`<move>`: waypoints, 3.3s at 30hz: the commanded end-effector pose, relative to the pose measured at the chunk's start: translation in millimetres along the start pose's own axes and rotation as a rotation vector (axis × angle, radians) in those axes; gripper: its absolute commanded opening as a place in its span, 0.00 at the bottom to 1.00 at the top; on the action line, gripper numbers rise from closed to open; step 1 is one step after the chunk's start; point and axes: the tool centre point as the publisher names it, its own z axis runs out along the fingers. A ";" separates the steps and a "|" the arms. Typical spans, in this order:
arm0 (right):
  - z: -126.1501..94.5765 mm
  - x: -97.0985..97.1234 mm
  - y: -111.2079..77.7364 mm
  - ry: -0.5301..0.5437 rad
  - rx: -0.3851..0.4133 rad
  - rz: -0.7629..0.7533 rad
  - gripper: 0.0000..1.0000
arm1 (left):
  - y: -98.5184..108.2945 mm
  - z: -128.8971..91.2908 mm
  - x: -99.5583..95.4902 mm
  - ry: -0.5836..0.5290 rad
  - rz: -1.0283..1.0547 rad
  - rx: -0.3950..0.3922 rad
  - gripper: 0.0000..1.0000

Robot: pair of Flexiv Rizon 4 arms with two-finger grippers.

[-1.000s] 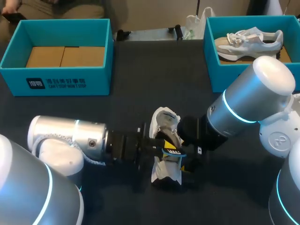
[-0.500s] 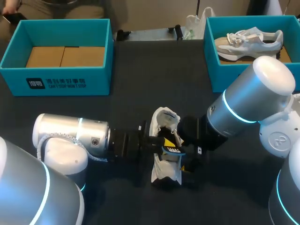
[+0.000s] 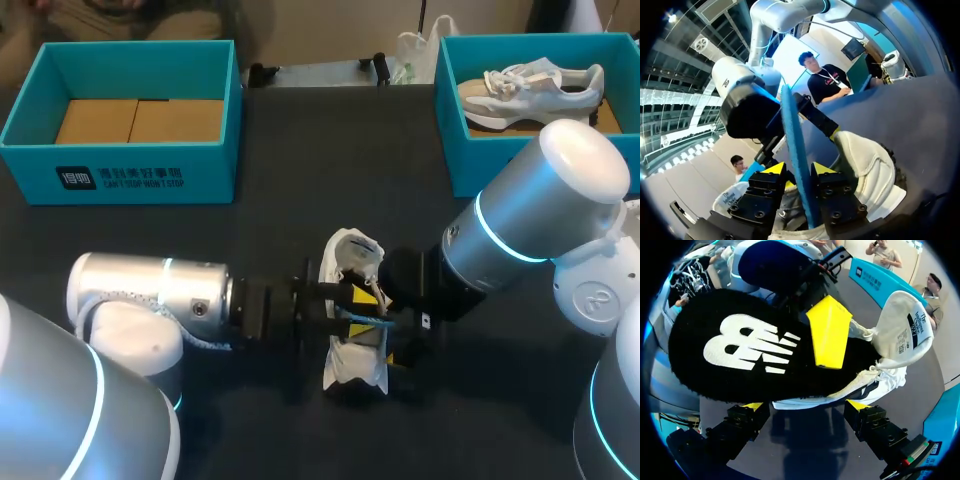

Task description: Take the shoe out of the shoebox, open the shoe tongue, remove and reinsert the insole, then place the shoe into the shoebox

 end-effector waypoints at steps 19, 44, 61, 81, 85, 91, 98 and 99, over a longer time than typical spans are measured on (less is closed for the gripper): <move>0.6 1.0 0.4 -0.002 0.001 0.001 1.00 | 22.3 7.1 11.5 0.055 0.126 -0.054 0.00; 0.6 1.0 0.4 -0.002 0.001 0.001 1.00 | -6.1 -9.1 -0.3 0.022 0.115 -0.077 0.20; 0.6 1.0 0.4 -0.002 0.001 0.001 1.00 | 14.1 3.0 17.1 0.132 0.140 -0.096 0.00; 0.6 1.0 0.4 -0.002 0.001 0.001 1.00 | 6.2 -10.3 10.6 0.116 0.079 -0.109 0.44; 0.6 1.0 0.4 -0.002 0.001 0.001 1.00 | -1.5 -14.2 6.7 0.134 0.066 -0.116 0.40; 0.6 1.0 0.4 -0.002 0.001 0.001 1.00 | -7.9 -17.3 4.5 0.148 0.060 -0.114 0.36; 0.6 1.0 0.4 -0.002 0.001 0.001 1.00 | -5.0 -14.7 10.8 0.185 0.036 -0.136 0.12; 0.6 1.0 0.4 -0.002 0.001 0.001 1.00 | -3.1 -12.5 12.8 0.187 0.032 -0.134 0.00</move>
